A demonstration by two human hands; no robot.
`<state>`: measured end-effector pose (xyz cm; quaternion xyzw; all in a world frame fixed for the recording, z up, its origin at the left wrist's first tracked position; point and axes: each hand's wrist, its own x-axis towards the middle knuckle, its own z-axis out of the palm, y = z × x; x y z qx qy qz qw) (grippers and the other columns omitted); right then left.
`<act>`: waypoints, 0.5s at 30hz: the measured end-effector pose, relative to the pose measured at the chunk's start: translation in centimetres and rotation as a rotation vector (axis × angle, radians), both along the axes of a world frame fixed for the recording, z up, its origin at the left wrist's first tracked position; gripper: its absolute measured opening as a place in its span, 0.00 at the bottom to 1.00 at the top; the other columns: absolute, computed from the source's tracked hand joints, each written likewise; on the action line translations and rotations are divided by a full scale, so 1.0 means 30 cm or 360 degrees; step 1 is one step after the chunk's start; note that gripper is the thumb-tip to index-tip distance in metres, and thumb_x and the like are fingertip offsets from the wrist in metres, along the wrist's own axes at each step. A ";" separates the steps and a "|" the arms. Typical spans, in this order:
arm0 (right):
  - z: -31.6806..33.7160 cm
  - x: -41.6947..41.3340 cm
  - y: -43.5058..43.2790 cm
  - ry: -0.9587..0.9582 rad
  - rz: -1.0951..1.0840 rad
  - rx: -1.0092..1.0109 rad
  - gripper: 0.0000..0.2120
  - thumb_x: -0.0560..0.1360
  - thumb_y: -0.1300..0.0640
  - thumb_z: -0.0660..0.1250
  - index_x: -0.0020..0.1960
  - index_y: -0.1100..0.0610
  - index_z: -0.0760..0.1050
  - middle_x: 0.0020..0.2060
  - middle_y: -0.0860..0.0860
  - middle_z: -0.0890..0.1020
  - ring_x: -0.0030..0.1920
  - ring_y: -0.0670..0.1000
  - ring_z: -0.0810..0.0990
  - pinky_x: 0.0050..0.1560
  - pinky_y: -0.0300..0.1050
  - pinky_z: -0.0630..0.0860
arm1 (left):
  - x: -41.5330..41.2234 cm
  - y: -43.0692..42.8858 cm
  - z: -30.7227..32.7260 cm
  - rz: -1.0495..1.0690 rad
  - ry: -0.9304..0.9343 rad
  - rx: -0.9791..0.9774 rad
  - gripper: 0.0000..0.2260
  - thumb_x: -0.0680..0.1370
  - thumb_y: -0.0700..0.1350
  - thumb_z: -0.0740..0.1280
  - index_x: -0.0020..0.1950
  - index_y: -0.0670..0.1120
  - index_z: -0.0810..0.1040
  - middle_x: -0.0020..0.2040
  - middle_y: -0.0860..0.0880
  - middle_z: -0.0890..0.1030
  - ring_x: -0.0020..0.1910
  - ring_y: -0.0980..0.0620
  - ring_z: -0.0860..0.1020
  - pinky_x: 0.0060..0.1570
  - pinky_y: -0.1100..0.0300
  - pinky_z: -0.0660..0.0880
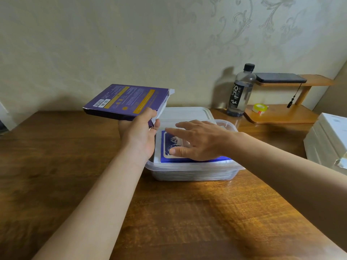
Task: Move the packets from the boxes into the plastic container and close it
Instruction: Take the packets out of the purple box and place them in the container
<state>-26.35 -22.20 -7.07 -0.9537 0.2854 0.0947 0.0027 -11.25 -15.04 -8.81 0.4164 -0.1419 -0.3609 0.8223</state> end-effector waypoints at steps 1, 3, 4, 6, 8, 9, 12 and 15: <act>-0.005 0.005 0.003 -0.0031 0.0012 0.0018 0.37 0.77 0.26 0.48 0.81 0.39 0.47 0.81 0.50 0.55 0.79 0.58 0.55 0.76 0.60 0.55 | -0.001 0.001 0.001 0.0000 0.0001 0.0004 0.15 0.76 0.34 0.72 0.57 0.46 0.72 0.56 0.49 0.78 0.55 0.50 0.78 0.39 0.64 0.80; -0.024 0.014 0.006 -0.0083 0.0049 0.0056 0.36 0.77 0.27 0.49 0.81 0.39 0.48 0.81 0.50 0.57 0.79 0.57 0.57 0.75 0.58 0.56 | -0.001 0.000 0.006 -0.0005 0.0017 -0.0003 0.15 0.75 0.33 0.72 0.57 0.45 0.73 0.54 0.49 0.79 0.54 0.50 0.78 0.39 0.63 0.80; -0.036 0.017 0.006 -0.0098 0.0065 0.0075 0.35 0.77 0.28 0.49 0.81 0.40 0.49 0.80 0.50 0.57 0.78 0.57 0.58 0.75 0.57 0.57 | 0.000 -0.001 0.008 -0.0007 0.0028 -0.0013 0.15 0.75 0.32 0.71 0.58 0.44 0.74 0.54 0.50 0.79 0.53 0.50 0.78 0.39 0.63 0.80; -0.056 0.019 0.003 -0.0117 0.0079 0.0107 0.35 0.77 0.28 0.47 0.81 0.40 0.49 0.80 0.50 0.58 0.78 0.56 0.59 0.75 0.56 0.57 | 0.000 -0.001 0.010 -0.0009 0.0032 -0.0020 0.15 0.75 0.32 0.71 0.59 0.43 0.74 0.53 0.50 0.80 0.52 0.51 0.78 0.39 0.62 0.80; -0.068 0.019 -0.002 -0.0120 0.0081 0.0111 0.35 0.77 0.28 0.46 0.81 0.39 0.48 0.80 0.50 0.58 0.78 0.56 0.59 0.75 0.57 0.57 | -0.002 -0.001 0.010 -0.0007 0.0014 -0.0012 0.15 0.75 0.32 0.71 0.58 0.44 0.74 0.52 0.51 0.80 0.51 0.52 0.78 0.40 0.62 0.80; -0.070 0.019 -0.003 -0.0112 0.0081 0.0108 0.35 0.77 0.28 0.46 0.81 0.39 0.48 0.80 0.50 0.58 0.78 0.56 0.59 0.75 0.57 0.57 | -0.003 -0.001 0.010 -0.0004 0.0010 -0.0010 0.14 0.75 0.32 0.71 0.57 0.44 0.74 0.52 0.51 0.80 0.51 0.52 0.78 0.40 0.62 0.80; -0.070 0.019 -0.004 -0.0092 0.0082 0.0124 0.34 0.78 0.29 0.46 0.81 0.39 0.46 0.80 0.50 0.56 0.78 0.56 0.57 0.76 0.56 0.55 | -0.003 -0.001 0.009 0.0003 0.0009 -0.0005 0.15 0.75 0.33 0.72 0.58 0.44 0.74 0.52 0.50 0.79 0.52 0.51 0.78 0.40 0.63 0.80; -0.065 0.004 -0.010 -0.0159 0.0070 0.0175 0.34 0.78 0.29 0.46 0.81 0.39 0.46 0.81 0.50 0.56 0.80 0.54 0.55 0.78 0.55 0.52 | 0.002 0.001 0.008 -0.0003 0.0001 0.0000 0.17 0.75 0.33 0.72 0.60 0.44 0.74 0.54 0.49 0.80 0.53 0.51 0.79 0.41 0.62 0.80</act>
